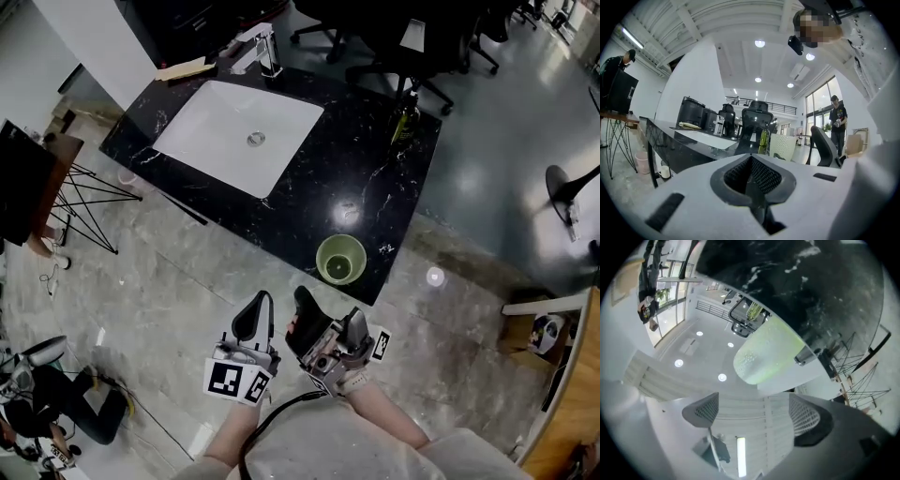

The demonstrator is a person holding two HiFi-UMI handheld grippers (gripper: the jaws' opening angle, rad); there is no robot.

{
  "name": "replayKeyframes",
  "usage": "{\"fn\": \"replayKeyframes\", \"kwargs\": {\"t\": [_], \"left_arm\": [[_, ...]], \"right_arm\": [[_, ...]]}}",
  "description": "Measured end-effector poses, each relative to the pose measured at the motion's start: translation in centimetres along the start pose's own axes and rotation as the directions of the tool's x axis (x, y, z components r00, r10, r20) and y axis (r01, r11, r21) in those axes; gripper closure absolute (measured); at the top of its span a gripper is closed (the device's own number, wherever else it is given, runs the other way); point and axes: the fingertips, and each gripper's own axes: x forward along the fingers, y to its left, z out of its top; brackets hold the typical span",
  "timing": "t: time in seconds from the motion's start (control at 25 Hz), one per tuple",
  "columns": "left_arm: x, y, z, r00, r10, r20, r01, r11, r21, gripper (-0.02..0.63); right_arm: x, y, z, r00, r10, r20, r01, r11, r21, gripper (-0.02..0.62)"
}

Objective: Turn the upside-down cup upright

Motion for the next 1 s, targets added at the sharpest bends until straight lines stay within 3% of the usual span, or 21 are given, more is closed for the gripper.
{"fn": "replayKeyframes", "kwargs": {"t": [0.12,0.2,0.28,0.36,0.44,0.56,0.68,0.72,0.8,1.0], "left_arm": [[0.3,-1.1,0.9,0.999,-0.022,0.032,0.022,1.000,-0.007,0.598],[0.4,-1.8,1.5,0.998,-0.036,0.050,0.036,0.999,-0.007,0.598],[0.6,-2.5,2.0,0.997,-0.047,0.064,0.048,0.999,-0.010,0.598],[0.7,-3.3,2.3,0.995,-0.058,0.075,0.059,0.998,-0.011,0.598],[0.8,-4.1,2.6,0.994,-0.067,0.083,0.068,0.998,-0.013,0.598],[0.9,-5.1,2.6,0.993,-0.077,0.087,0.080,0.997,-0.022,0.598],[0.9,-6.1,2.5,0.992,-0.090,0.084,0.093,0.995,-0.035,0.598],[0.9,-6.4,2.4,0.992,-0.094,0.084,0.098,0.994,-0.041,0.598],[1.1,-6.8,2.2,0.992,-0.100,0.080,0.105,0.993,-0.055,0.598],[1.4,-6.8,2.2,0.992,-0.100,0.072,0.105,0.992,-0.065,0.598]], "right_arm": [[0.9,0.8,-1.0,0.996,-0.066,-0.059,0.063,0.997,-0.043,0.140],[1.7,1.2,-2.5,0.976,-0.154,-0.154,0.132,0.981,-0.145,0.324],[1.6,0.7,-3.6,0.923,-0.296,-0.248,0.218,0.929,-0.298,0.463],[0.8,-0.2,-3.8,0.841,-0.456,-0.290,0.287,0.832,-0.475,0.538],[0.4,-0.3,-3.8,0.761,-0.577,-0.296,0.307,0.723,-0.619,0.570],[0.6,0.5,-3.7,0.668,-0.693,-0.272,0.275,0.569,-0.775,0.581],[0.0,0.9,-3.3,0.562,-0.799,-0.213,0.195,0.378,-0.905,0.584],[-0.2,1.0,-3.2,0.537,-0.821,-0.195,0.164,0.328,-0.930,0.585],[-0.2,1.3,-2.9,0.519,-0.839,-0.164,0.128,0.266,-0.955,0.586],[0.3,1.8,-2.7,0.501,-0.856,-0.124,0.057,0.175,-0.983,0.586]]}}
